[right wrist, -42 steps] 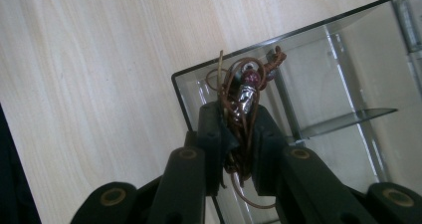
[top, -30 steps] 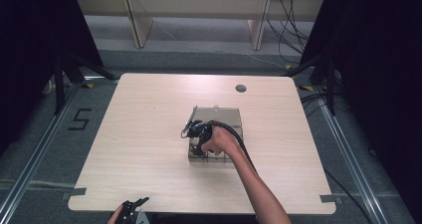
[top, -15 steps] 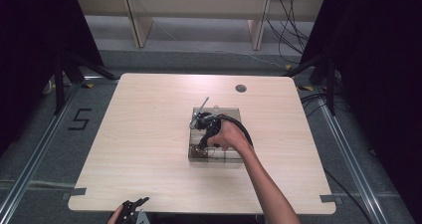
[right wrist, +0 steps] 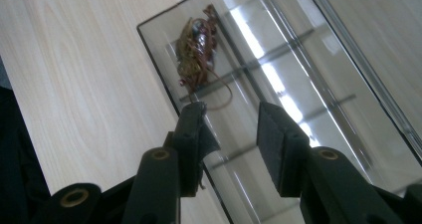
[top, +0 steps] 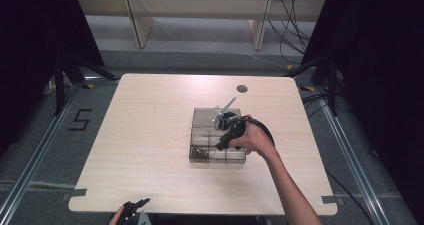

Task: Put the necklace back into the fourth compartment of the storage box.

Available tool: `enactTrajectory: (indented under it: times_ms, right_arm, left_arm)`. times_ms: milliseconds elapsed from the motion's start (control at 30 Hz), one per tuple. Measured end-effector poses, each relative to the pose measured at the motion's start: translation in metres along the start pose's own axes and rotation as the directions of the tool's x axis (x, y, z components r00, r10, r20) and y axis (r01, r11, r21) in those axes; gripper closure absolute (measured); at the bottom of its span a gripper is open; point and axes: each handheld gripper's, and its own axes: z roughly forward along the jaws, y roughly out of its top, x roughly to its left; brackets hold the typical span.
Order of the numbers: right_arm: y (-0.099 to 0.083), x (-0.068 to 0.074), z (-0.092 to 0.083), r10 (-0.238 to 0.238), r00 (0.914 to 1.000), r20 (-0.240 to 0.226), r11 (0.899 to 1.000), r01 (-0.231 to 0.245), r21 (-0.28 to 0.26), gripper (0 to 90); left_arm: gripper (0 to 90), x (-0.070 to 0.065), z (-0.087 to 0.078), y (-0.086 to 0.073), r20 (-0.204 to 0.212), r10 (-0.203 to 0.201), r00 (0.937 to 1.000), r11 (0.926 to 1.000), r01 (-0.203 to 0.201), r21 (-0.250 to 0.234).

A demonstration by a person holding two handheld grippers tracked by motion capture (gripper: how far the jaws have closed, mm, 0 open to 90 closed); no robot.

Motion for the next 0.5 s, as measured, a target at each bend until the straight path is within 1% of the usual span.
enactTrajectory:
  times_ms: [33,67,100,133,167,200,233,267,300,333,367,400,433,467,500]
  right_arm:
    - [-0.003,0.000,-0.003,0.018,0.9998,-0.005,1.000,-0.018,0.001,63.5]
    - [-0.006,-0.003,-0.005,0.003,1.0000,-0.001,1.000,-0.003,-0.006,62.9]
    - [-0.013,-0.004,-0.010,0.011,0.9999,-0.004,1.000,-0.011,-0.014,61.5]
    - [-0.014,-0.004,-0.012,0.006,1.0000,0.000,1.000,-0.006,-0.020,61.2]
    - [-0.016,-0.003,-0.014,0.015,0.9999,0.001,1.000,-0.015,-0.025,60.7]
    - [-0.019,-0.002,-0.016,0.009,1.0000,-0.001,0.999,-0.009,-0.031,60.2]
    - [-0.020,0.002,-0.018,0.030,0.9995,-0.002,0.999,-0.030,-0.034,59.8]
    - [-0.022,0.002,-0.019,0.020,0.9998,0.001,0.999,-0.020,-0.037,59.7]
    - [-0.023,0.002,-0.021,0.005,1.0000,0.000,0.999,-0.005,-0.038,59.5]
    - [-0.025,0.004,-0.022,0.010,0.9999,0.003,0.999,-0.010,-0.040,59.3]
    - [-0.025,0.004,-0.023,0.007,1.0000,0.001,0.999,-0.007,-0.037,59.1]
    - [-0.026,0.005,-0.024,0.003,1.0000,0.000,0.999,-0.003,-0.039,59.0]
    - [-0.027,0.006,-0.024,0.005,1.0000,0.006,0.999,-0.004,-0.042,58.7]
    - [-0.029,0.007,-0.025,0.003,1.0000,0.005,0.999,-0.003,-0.043,58.6]
    - [-0.030,0.006,-0.026,-0.003,1.0000,0.006,0.999,0.004,-0.048,58.4]
  left_arm:
    - [15.5,-0.002,0.001,0.000,-0.009,-0.025,0.9997,0.9996,0.025,-0.015]
    - [15.5,-0.001,0.000,0.000,0.000,-0.006,1.0000,1.0000,0.006,0.000]
    - [15.5,-0.001,0.001,0.000,-0.007,-0.015,0.9999,0.9998,0.015,-0.011]
    - [15.5,-0.002,0.002,0.000,0.005,-0.030,0.9995,0.9994,0.030,-0.018]
    - [15.5,-0.002,0.002,0.000,0.003,-0.028,0.9996,0.9994,0.028,-0.020]
    - [15.5,-0.002,0.002,0.000,0.003,-0.028,0.9996,0.9994,0.028,-0.020]
    - [15.5,0.000,0.001,0.000,-0.009,-0.005,0.9999,1.0000,0.005,0.000]
    - [15.5,0.000,0.001,0.000,-0.024,0.002,0.9997,1.0000,-0.002,-0.001]
    - [15.5,0.000,0.001,0.000,-0.021,-0.007,0.9998,1.0000,0.007,-0.005]
    - [15.5,-0.001,0.001,0.000,-0.020,-0.010,0.9998,0.9999,0.009,-0.008]
    - [15.5,-0.002,0.002,0.000,0.001,-0.031,0.9995,0.9994,0.031,-0.016]
    - [15.5,-0.002,0.002,0.000,0.001,-0.031,0.9995,0.9994,0.031,-0.016]
    - [15.5,0.001,0.001,0.000,-0.020,0.009,0.9998,1.0000,-0.009,-0.004]
    - [15.5,0.000,0.001,0.000,-0.019,-0.015,0.9997,0.9999,0.015,-0.005]
    - [15.5,0.000,0.001,0.000,-0.019,-0.010,0.9998,0.9999,0.010,-0.002]
